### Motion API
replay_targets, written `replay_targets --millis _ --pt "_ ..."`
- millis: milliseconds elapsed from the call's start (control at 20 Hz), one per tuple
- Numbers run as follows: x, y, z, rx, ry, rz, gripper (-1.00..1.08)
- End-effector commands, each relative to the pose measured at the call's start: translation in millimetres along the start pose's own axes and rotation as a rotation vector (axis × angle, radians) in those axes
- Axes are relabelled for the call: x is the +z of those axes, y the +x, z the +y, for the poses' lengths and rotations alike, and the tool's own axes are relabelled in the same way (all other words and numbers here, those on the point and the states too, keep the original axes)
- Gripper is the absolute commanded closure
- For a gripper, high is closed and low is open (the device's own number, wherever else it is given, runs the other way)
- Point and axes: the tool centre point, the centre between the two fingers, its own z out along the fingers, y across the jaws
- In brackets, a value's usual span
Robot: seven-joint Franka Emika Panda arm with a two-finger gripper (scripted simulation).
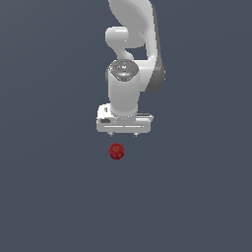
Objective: Pick up the object and move it to a goal position.
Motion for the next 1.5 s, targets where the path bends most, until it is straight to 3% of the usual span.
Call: replay_targets --millis 0,850,1450 --pt "0.0 0.0 0.0 0.0 0.0 0.0 -0.92" --pt "-10.8 6.7 16.8 0.046 0.007 0.026 -0.92" --pt "37.0 11.6 25.7 0.267 0.02 0.022 -0.92"
